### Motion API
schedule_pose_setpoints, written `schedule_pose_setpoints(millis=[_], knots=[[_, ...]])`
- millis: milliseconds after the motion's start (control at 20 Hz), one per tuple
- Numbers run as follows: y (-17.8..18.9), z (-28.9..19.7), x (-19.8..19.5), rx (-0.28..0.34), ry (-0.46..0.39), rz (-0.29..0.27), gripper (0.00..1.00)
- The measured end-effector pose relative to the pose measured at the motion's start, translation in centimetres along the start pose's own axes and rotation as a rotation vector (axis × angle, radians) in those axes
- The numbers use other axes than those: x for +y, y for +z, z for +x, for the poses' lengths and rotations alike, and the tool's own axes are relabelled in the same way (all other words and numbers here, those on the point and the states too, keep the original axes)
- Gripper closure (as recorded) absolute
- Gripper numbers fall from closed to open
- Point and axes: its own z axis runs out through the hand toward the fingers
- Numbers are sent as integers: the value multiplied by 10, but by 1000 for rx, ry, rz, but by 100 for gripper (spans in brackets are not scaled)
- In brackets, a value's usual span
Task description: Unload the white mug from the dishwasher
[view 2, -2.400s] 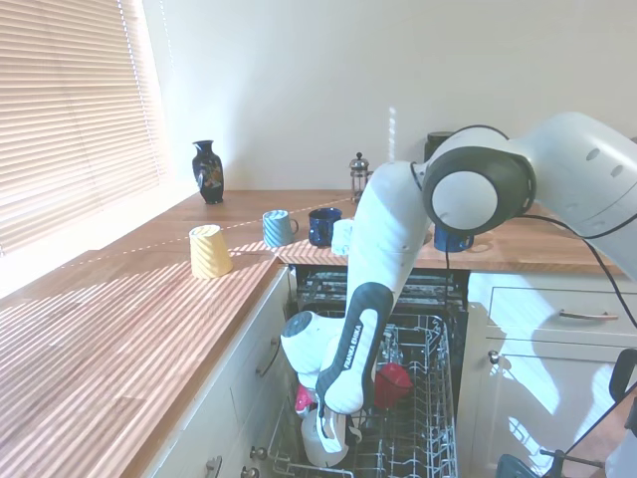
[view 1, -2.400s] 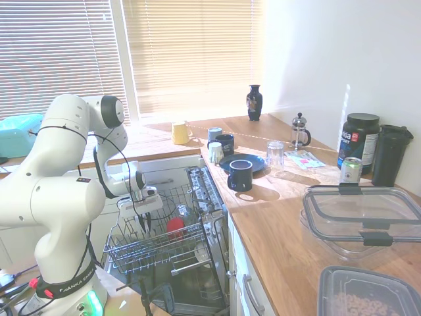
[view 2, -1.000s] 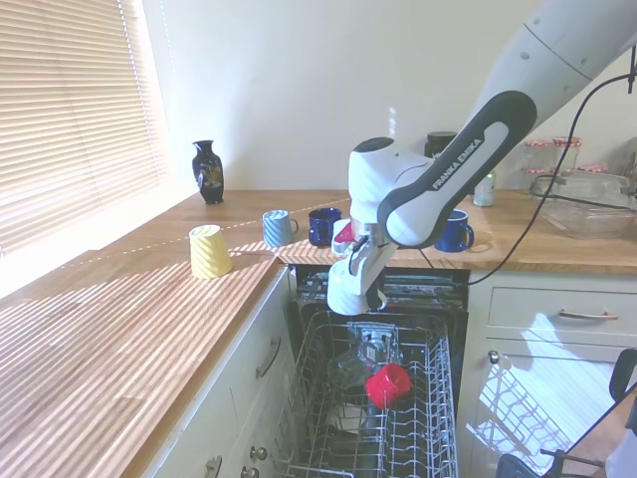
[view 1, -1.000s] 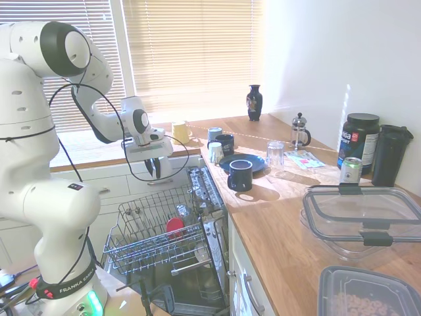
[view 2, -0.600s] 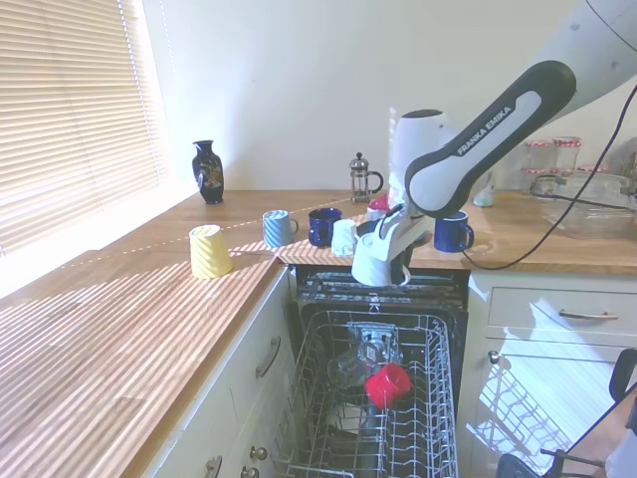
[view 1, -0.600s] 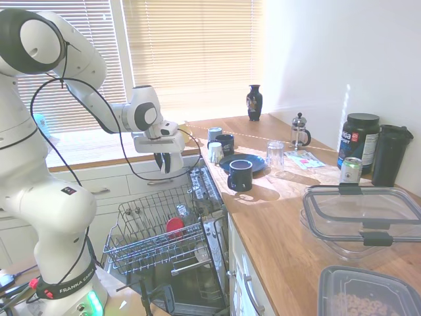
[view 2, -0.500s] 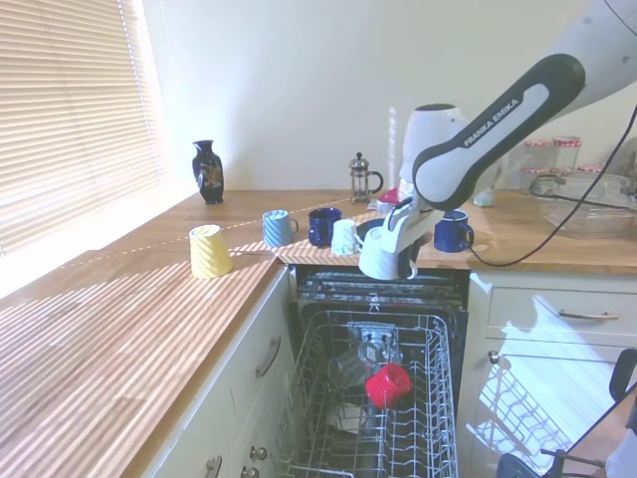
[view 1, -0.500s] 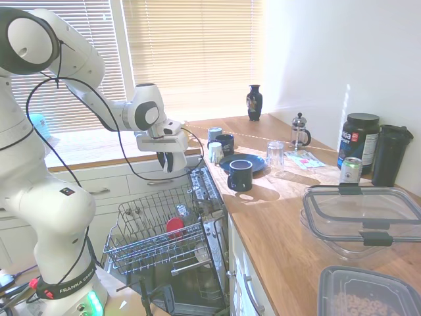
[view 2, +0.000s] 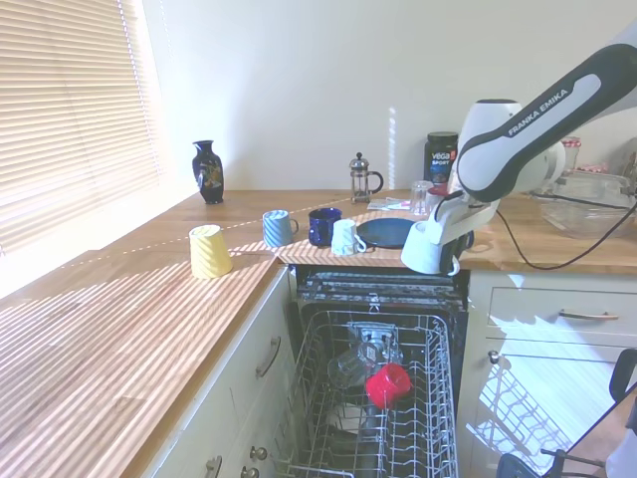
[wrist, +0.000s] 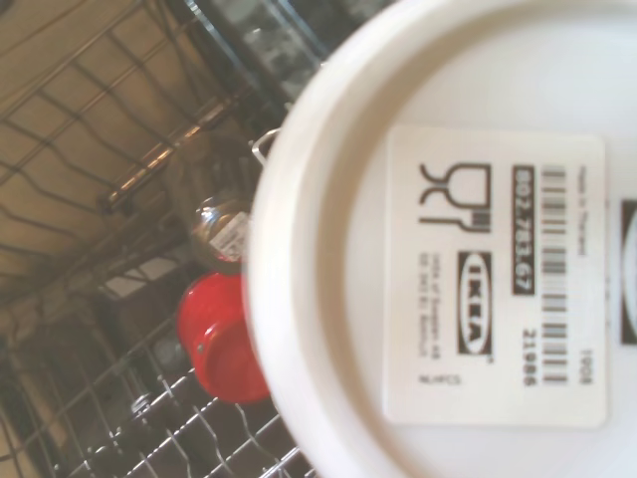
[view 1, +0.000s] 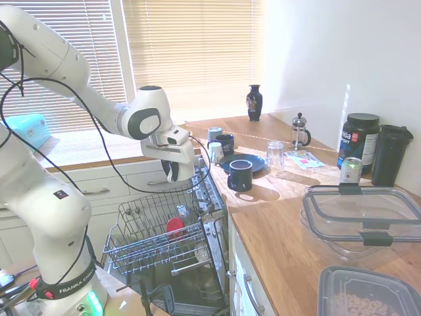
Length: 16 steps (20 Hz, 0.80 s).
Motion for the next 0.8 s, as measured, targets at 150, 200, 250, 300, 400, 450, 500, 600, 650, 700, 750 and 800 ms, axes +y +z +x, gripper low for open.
schedule_pose_setpoints(millis=[150,200,250,300,400,450,500,600,650,700,750,800], knots=[[-6,16,27,-11,52,-6,100],[-8,21,38,-15,70,-8,100],[-9,27,49,-18,86,-8,100],[-10,33,62,-23,105,-8,100],[-11,44,93,-36,139,-8,100],[-11,50,110,-42,156,-6,100],[-12,54,127,-46,170,-3,100],[-13,59,151,-53,193,-2,100],[-13,60,159,-55,199,-3,100],[-13,61,164,-60,204,-6,100],[-13,60,166,-65,209,-8,100],[-12,60,168,-69,212,-9,100]])
